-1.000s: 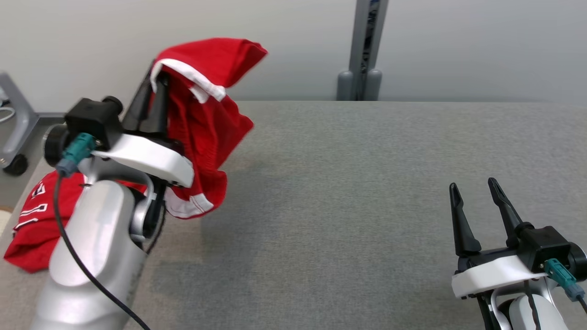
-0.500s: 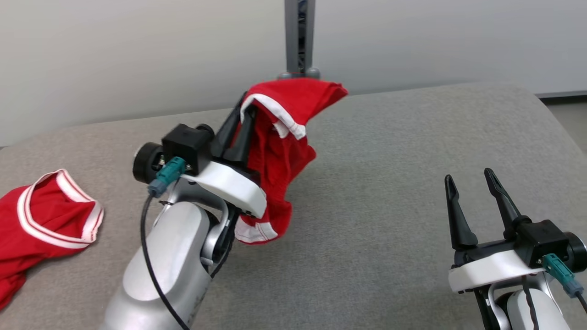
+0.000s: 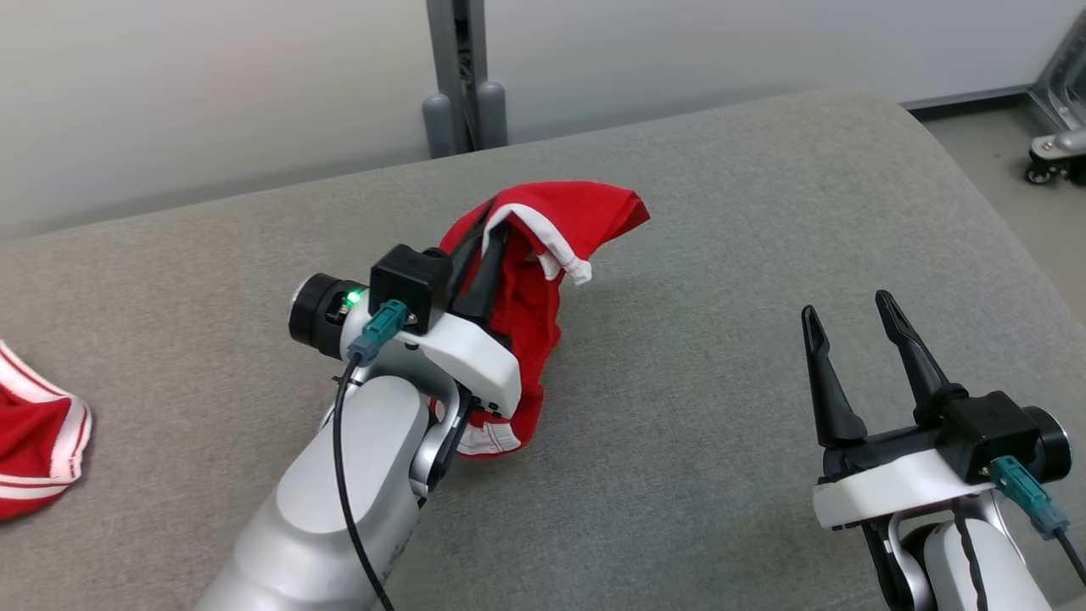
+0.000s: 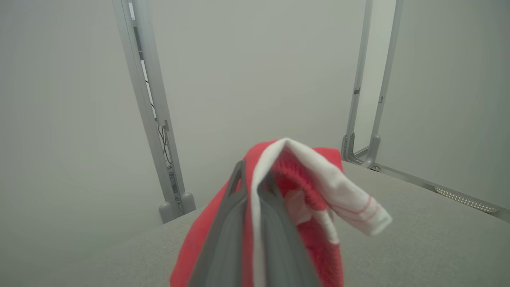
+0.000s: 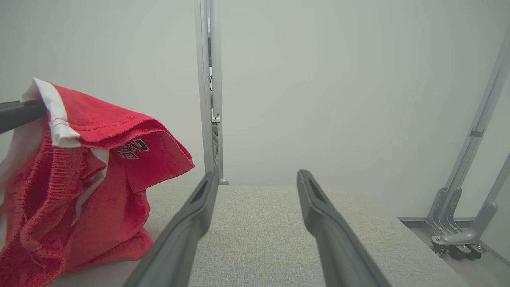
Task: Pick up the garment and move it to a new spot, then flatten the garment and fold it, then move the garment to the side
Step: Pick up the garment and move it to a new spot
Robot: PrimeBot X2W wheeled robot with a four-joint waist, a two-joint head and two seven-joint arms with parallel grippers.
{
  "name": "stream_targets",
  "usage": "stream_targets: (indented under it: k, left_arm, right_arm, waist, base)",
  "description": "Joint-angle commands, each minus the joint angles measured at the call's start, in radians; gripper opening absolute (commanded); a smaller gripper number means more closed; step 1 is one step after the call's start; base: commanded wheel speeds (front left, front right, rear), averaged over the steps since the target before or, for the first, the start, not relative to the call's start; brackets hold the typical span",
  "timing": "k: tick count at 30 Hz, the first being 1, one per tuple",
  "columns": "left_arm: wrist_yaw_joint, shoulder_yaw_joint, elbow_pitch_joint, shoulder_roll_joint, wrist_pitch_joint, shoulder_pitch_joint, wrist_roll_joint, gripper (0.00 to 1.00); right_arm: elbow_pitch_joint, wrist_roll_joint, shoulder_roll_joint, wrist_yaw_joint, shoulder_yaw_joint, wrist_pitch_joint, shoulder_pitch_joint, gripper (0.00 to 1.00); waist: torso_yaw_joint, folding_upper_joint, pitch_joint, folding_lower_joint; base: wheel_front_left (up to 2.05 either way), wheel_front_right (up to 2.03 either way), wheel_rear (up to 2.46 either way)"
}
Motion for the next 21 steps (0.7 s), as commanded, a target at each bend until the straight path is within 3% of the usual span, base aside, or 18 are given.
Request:
stream_targets:
  k: [1,8,17,18,19,20,21]
  left_arm:
    - [0.011,-0.025,0.015,0.002,-0.009,-0.022,-0.018,0.00]
    - [0.035,-0.139,0.121,0.002,-0.016,-0.059,-0.077,0.00]
    - [0.011,-0.261,0.213,0.003,-0.016,-0.072,-0.140,0.00]
    - [-0.001,-0.281,0.225,0.002,-0.016,-0.067,-0.152,0.29]
    - [-0.008,-0.302,0.237,0.003,-0.015,-0.069,-0.158,0.84]
    - [-0.010,-0.316,0.246,0.003,-0.015,-0.075,-0.170,1.00]
    - [-0.008,-0.327,0.252,0.003,-0.015,-0.082,-0.178,1.00]
  right_arm:
    - [-0.001,0.008,-0.003,0.002,0.002,-0.002,-0.012,1.00]
    - [0.010,0.018,-0.002,0.002,0.027,-0.011,-0.029,1.00]
    - [0.027,0.035,-0.002,0.002,0.043,-0.017,-0.038,1.00]
    - [0.029,0.036,-0.002,0.002,0.044,-0.017,-0.039,1.00]
    - [0.031,0.036,-0.002,0.002,0.044,-0.018,-0.042,1.00]
    - [0.032,0.035,-0.002,0.002,0.043,-0.019,-0.044,1.00]
    - [0.033,0.035,-0.002,0.002,0.040,-0.020,-0.046,1.00]
  waist:
    - [-0.024,-0.0001,0.021,0.0000]
    - [-0.065,-0.0001,0.055,0.0000]
    - [-0.089,-0.0001,0.069,0.0000]
    - [-0.091,-0.0001,0.069,0.0000]
    - [-0.092,-0.0001,0.071,0.0000]
    - [-0.091,-0.0001,0.072,0.0000]
    - [-0.090,-0.0001,0.074,0.0000]
  base:
    - [0.00,0.00,0.00]
    - [0.00,0.00,0.00]
    - [0.00,0.00,0.00]
    - [0.00,0.00,0.00]
    - [0.00,0.00,0.00]
    - [0.00,0.00,0.00]
    - [0.00,0.00,0.00]
